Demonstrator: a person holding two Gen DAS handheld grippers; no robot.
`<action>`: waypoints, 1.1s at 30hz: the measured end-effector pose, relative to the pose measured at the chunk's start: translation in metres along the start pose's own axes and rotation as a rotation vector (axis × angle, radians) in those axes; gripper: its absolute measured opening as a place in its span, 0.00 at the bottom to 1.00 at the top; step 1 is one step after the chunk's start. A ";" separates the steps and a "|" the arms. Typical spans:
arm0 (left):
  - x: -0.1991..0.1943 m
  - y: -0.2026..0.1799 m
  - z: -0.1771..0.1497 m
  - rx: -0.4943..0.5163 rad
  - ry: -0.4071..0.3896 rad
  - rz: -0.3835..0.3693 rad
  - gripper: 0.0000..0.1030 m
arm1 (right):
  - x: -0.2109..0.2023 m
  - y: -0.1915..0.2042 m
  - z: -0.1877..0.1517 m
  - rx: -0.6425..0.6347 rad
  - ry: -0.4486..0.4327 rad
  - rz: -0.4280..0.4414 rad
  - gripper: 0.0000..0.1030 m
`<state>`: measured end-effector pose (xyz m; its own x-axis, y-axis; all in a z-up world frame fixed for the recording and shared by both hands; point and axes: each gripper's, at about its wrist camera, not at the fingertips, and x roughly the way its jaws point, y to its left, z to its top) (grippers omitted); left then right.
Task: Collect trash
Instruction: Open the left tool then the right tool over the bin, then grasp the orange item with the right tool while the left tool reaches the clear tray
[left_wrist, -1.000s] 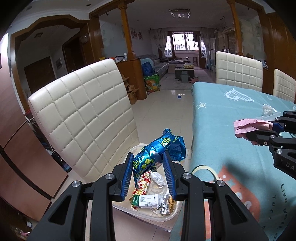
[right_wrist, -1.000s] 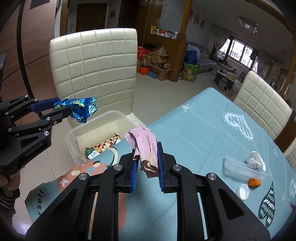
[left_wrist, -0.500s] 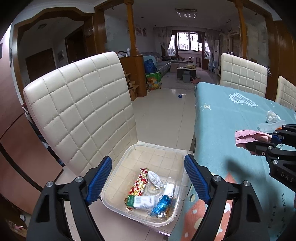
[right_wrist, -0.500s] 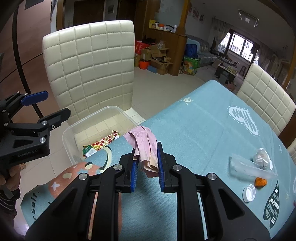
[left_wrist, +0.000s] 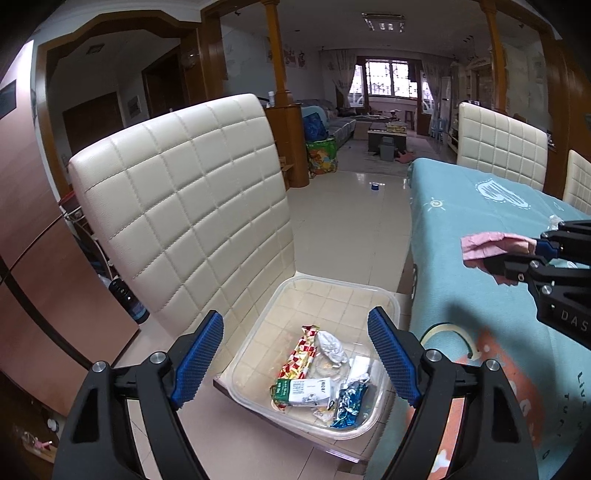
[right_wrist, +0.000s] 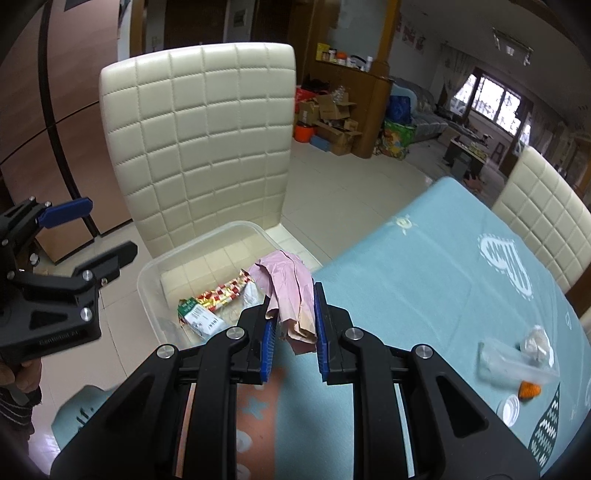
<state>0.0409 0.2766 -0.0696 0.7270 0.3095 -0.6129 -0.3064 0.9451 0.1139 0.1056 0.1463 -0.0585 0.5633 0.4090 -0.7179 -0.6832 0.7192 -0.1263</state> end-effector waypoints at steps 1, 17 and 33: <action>0.000 0.002 -0.001 -0.002 0.001 0.003 0.76 | 0.001 0.003 0.002 -0.005 -0.003 0.005 0.19; 0.003 0.016 -0.002 -0.023 0.017 0.019 0.76 | -0.007 0.009 0.019 0.022 -0.111 0.001 0.90; -0.015 -0.016 0.007 0.033 -0.007 -0.018 0.76 | -0.038 -0.025 -0.008 0.088 -0.091 -0.055 0.89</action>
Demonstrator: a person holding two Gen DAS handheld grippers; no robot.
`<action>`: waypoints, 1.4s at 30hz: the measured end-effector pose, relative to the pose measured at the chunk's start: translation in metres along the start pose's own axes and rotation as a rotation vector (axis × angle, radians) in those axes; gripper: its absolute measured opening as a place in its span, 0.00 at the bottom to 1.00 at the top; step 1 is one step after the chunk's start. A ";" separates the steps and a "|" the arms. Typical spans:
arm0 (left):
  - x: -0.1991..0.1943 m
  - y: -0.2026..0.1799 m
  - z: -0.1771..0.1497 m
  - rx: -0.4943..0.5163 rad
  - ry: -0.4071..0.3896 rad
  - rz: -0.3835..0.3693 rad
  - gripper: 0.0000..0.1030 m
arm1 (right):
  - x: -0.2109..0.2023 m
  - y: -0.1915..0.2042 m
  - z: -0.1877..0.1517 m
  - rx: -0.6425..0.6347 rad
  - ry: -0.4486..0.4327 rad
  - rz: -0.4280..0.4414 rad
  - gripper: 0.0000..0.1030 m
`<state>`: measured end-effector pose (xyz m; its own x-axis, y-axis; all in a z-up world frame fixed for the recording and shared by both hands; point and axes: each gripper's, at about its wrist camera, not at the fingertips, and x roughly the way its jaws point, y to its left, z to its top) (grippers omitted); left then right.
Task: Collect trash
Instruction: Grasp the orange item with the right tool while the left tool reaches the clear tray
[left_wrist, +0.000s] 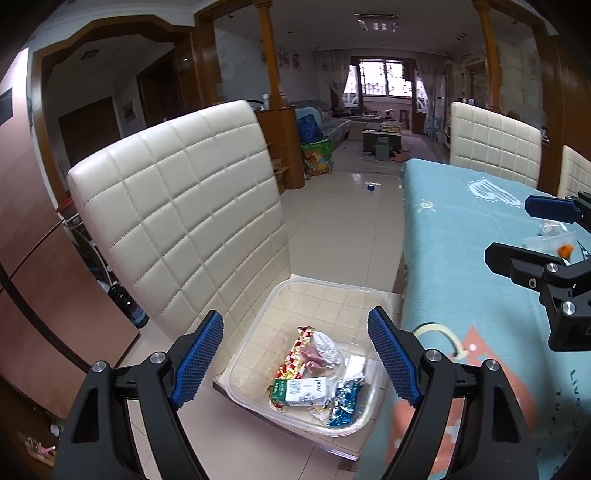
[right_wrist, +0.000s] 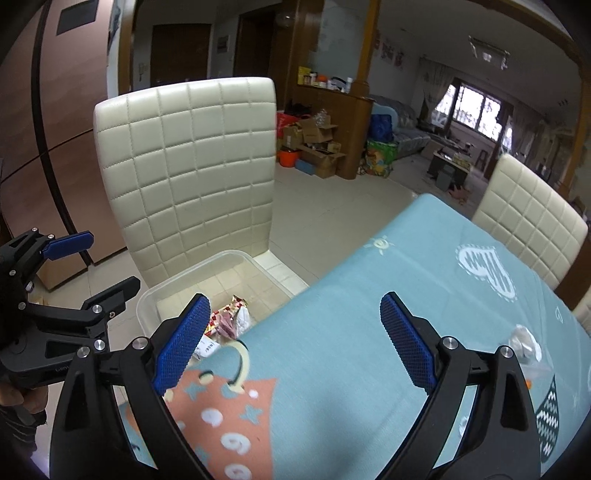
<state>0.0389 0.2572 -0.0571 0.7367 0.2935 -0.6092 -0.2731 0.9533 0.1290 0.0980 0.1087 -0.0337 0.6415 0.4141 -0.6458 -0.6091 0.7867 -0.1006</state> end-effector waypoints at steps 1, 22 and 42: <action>-0.002 -0.004 0.001 0.005 -0.001 -0.007 0.76 | -0.004 -0.006 -0.003 0.012 0.000 -0.008 0.89; -0.030 -0.136 0.021 0.179 -0.022 -0.191 0.76 | -0.048 -0.182 -0.097 0.341 0.063 -0.189 0.90; 0.026 -0.296 0.073 0.383 -0.019 -0.387 0.76 | 0.005 -0.297 -0.126 0.511 0.160 -0.181 0.78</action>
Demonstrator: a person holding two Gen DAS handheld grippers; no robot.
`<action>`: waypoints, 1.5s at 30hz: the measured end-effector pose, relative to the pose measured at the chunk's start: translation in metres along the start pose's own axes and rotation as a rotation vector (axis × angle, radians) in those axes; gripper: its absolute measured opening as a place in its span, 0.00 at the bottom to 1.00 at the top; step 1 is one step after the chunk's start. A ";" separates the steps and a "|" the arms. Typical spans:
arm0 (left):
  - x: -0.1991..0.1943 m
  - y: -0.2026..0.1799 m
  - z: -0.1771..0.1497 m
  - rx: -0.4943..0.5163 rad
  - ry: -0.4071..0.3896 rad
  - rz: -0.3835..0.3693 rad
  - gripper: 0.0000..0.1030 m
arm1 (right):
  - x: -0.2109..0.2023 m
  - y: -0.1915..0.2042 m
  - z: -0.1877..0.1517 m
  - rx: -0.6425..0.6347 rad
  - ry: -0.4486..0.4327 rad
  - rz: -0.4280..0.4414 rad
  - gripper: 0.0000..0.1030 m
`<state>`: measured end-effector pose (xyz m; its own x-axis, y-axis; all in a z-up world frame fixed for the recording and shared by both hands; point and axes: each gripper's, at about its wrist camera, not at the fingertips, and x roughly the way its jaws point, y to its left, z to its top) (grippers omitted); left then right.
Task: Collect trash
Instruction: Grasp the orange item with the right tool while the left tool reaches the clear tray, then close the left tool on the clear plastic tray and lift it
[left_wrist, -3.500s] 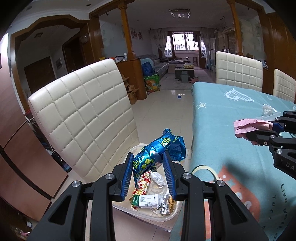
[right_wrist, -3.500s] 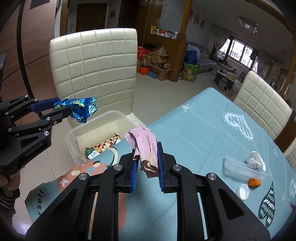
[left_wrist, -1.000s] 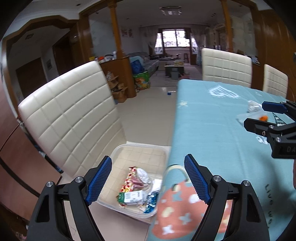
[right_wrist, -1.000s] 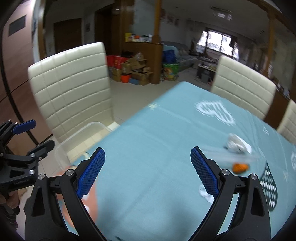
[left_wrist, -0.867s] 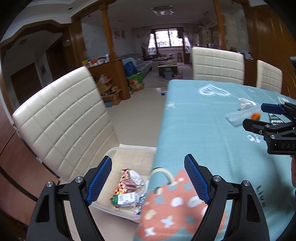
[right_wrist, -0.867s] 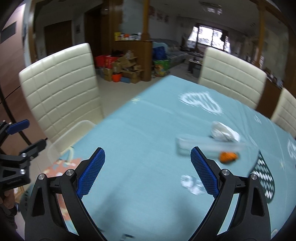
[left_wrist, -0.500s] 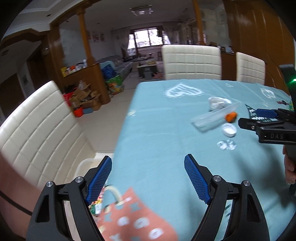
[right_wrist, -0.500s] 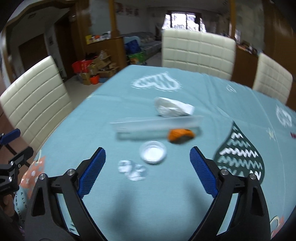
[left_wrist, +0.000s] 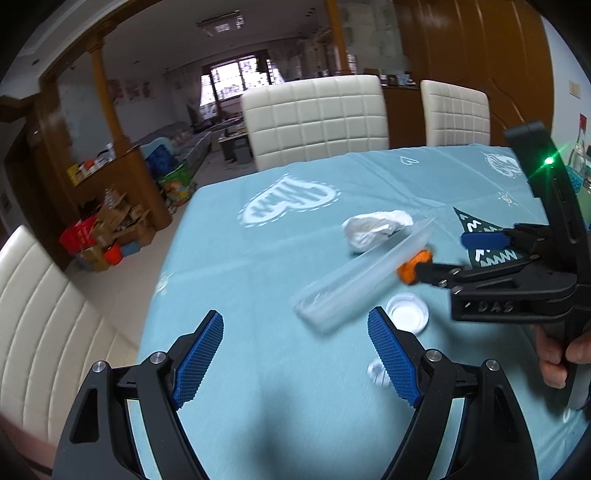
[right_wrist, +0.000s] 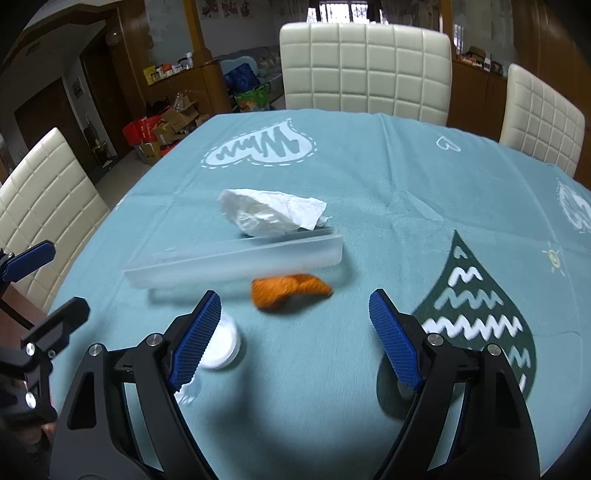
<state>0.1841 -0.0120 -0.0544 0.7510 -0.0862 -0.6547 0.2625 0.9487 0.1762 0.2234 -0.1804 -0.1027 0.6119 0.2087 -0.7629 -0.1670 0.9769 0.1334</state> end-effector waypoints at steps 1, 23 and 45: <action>0.005 -0.001 0.002 0.004 0.000 -0.003 0.76 | 0.004 -0.001 0.001 0.001 0.006 0.003 0.78; 0.061 -0.041 0.010 0.133 0.029 -0.078 0.76 | 0.011 -0.031 -0.002 0.037 0.025 -0.086 0.32; 0.077 -0.020 0.016 0.058 0.051 -0.231 0.42 | 0.012 -0.027 -0.003 0.024 0.021 -0.069 0.33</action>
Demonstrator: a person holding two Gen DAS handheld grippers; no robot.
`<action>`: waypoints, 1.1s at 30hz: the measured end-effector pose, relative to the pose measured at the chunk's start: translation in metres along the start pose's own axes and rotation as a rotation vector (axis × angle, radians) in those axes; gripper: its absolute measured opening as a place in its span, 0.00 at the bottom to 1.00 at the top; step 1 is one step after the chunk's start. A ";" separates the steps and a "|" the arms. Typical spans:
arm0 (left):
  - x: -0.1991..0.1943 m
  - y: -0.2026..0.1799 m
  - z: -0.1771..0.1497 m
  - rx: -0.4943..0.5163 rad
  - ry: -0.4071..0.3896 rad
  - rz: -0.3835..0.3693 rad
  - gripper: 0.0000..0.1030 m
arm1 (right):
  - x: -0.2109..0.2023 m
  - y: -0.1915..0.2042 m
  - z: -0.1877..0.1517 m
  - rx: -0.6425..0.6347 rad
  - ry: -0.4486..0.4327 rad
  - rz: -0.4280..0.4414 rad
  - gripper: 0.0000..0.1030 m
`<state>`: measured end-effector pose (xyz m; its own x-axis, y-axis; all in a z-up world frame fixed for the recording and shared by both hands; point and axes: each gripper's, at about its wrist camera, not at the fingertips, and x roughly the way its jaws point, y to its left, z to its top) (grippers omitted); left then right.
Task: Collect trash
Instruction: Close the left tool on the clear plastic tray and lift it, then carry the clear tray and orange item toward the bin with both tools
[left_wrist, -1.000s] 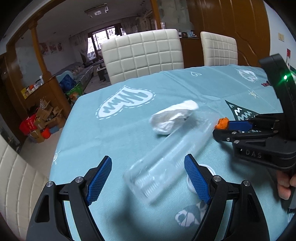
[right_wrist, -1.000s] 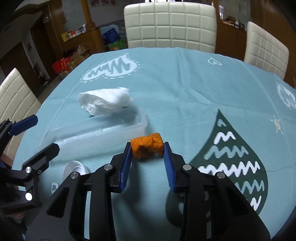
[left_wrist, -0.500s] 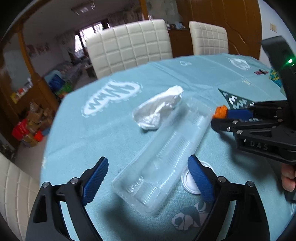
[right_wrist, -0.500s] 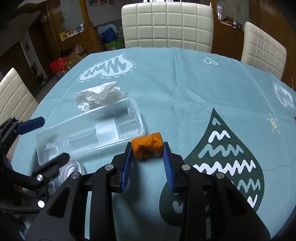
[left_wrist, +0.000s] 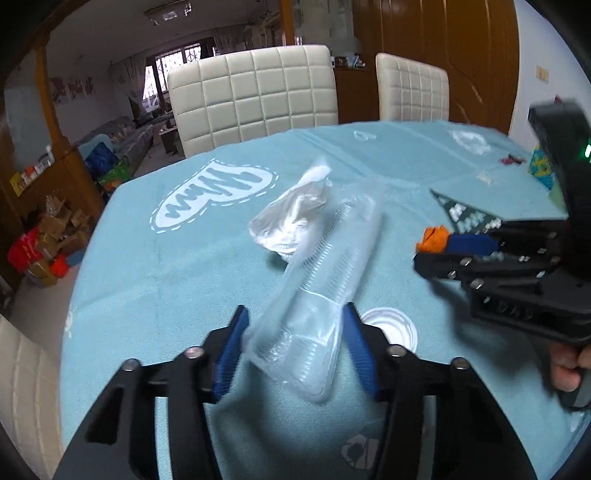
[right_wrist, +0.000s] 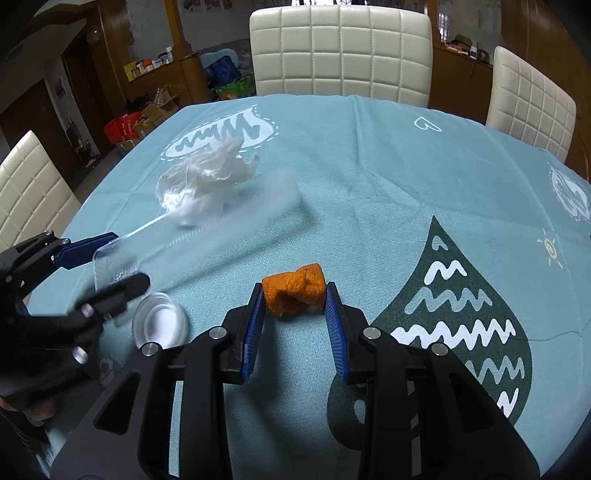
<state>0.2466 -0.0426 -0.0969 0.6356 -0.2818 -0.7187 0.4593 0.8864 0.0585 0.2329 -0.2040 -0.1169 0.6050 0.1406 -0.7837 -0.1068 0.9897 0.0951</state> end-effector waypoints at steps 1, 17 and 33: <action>-0.001 0.001 0.001 -0.010 -0.006 -0.008 0.40 | 0.000 0.000 0.000 0.003 0.000 0.003 0.33; -0.025 -0.003 0.001 -0.017 -0.041 -0.021 0.27 | -0.006 0.002 0.000 0.018 -0.012 0.042 0.33; -0.103 0.000 -0.035 -0.015 -0.092 0.105 0.27 | -0.058 0.062 -0.020 -0.116 -0.077 0.106 0.33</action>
<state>0.1588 -0.0006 -0.0472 0.7343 -0.2193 -0.6425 0.3786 0.9178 0.1195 0.1752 -0.1513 -0.0781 0.6440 0.2500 -0.7231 -0.2609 0.9602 0.0996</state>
